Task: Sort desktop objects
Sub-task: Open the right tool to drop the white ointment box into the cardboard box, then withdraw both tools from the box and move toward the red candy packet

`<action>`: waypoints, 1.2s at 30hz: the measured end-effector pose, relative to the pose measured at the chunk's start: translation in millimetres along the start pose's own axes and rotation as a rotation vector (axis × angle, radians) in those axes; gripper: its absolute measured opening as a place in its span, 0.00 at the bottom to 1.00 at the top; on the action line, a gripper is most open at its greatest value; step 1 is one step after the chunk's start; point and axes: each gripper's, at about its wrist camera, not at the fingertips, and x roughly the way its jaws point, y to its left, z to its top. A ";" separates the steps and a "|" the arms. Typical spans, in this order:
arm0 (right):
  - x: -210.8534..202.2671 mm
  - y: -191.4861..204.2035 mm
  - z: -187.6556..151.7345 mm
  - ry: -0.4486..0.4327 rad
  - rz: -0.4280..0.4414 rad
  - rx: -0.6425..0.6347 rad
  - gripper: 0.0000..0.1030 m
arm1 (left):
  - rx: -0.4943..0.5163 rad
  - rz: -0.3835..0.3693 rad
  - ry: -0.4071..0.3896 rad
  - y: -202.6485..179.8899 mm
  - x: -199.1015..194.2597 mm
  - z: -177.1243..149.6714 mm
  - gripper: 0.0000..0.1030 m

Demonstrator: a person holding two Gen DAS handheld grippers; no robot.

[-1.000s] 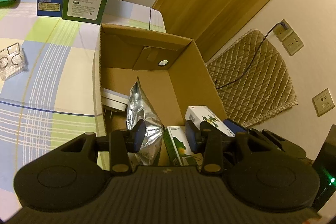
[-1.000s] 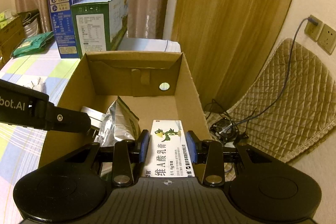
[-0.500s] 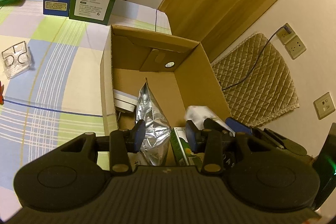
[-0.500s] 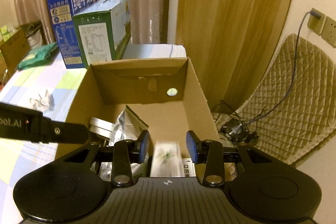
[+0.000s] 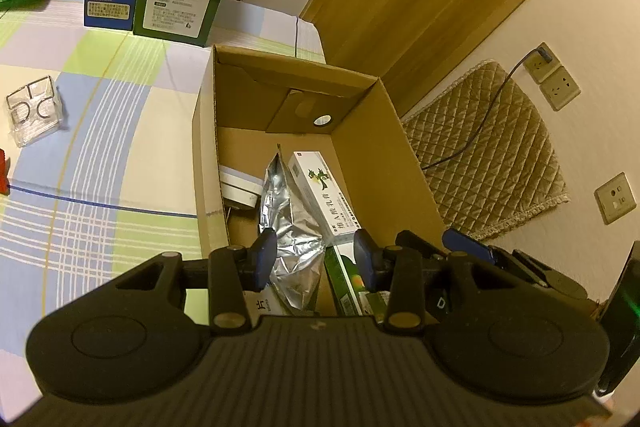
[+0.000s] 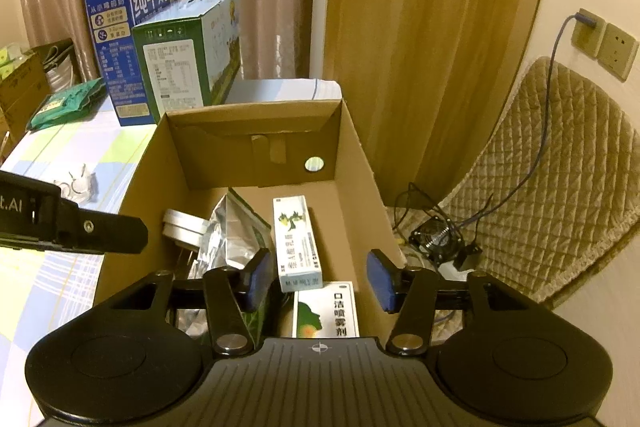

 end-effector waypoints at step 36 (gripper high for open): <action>-122.7 39.0 -52.7 -0.030 -0.008 -0.036 0.98 | 0.125 -0.016 -0.104 7.5 -113.5 -72.6 0.98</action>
